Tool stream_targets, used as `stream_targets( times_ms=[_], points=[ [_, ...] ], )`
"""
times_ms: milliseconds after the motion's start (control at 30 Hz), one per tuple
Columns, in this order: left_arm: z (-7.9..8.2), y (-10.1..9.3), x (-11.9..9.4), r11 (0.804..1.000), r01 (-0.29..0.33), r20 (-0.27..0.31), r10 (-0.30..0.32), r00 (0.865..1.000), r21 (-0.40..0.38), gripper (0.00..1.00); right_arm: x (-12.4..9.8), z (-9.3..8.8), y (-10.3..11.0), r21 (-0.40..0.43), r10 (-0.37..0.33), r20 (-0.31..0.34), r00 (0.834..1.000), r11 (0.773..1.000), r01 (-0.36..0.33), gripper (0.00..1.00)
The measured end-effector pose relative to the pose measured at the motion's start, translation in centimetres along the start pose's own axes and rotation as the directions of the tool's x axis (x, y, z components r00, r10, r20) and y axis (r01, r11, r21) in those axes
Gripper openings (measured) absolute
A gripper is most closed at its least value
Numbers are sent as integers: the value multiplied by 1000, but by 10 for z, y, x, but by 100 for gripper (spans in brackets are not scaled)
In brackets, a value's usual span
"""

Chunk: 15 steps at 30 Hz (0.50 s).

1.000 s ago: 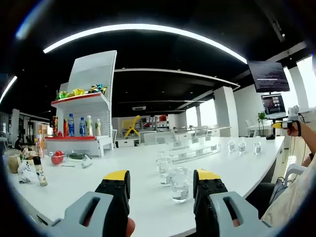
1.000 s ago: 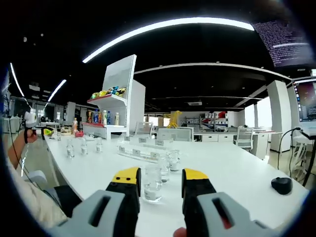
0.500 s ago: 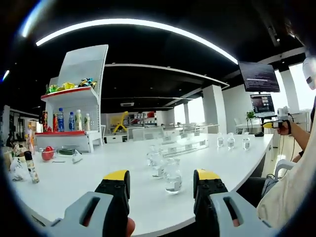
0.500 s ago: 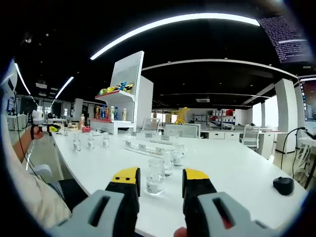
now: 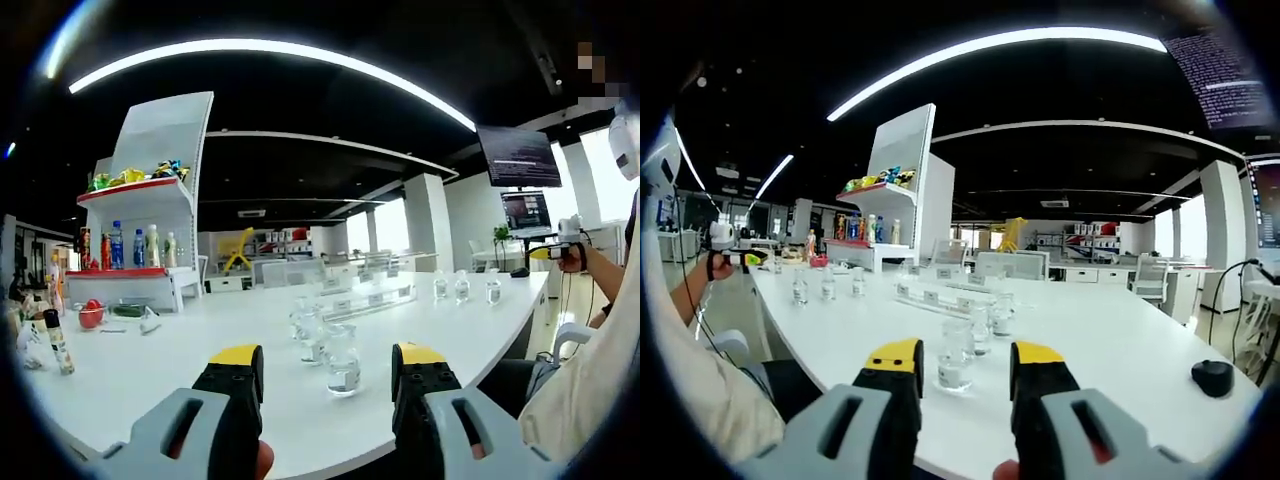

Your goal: Identify the label on the chemical reagent bottle, grasp the chemical reagent bottle, and place it in the designated position on the reagent rack

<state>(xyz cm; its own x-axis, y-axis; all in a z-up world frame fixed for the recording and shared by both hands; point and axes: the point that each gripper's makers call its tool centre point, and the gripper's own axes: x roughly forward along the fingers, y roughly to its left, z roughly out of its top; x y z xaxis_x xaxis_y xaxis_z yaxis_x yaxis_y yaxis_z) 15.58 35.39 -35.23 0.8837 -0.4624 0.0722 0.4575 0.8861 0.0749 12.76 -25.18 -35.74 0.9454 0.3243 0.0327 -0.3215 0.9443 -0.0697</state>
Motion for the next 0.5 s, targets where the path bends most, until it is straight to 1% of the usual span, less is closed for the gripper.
stream_targets(
  times_ms=[133, 267, 333, 400, 500],
  points=[
    [1, -1, 0, 1000, 3, 5, -3, 1000, 0, 51, 3, -3, 0, 16, 1, 5, 1000, 1000, -1, 35],
    [-1, -1, 2, 1000, 0, -8, 0, 1000, 7, 51, 9, -7, 1, 31, -18, 2, 1000, 999, 18, 35],
    [0, -1, 3, 1000, -2, -7, 2, 1000, 11, 51, 13, -4, 2, 34, -47, 16, 999, 998, 47, 35],
    [2, -1, 4, 1000, -3, -1, 3, 1000, 9, 51, 16, 0, 4, 40, -57, 25, 998, 998, 56, 35],
    [0, -2, 7, 1000, -5, -8, 5, 1000, 19, 51, 21, 3, 15, 25, -40, 30, 999, 999, 39, 35]
  ],
)
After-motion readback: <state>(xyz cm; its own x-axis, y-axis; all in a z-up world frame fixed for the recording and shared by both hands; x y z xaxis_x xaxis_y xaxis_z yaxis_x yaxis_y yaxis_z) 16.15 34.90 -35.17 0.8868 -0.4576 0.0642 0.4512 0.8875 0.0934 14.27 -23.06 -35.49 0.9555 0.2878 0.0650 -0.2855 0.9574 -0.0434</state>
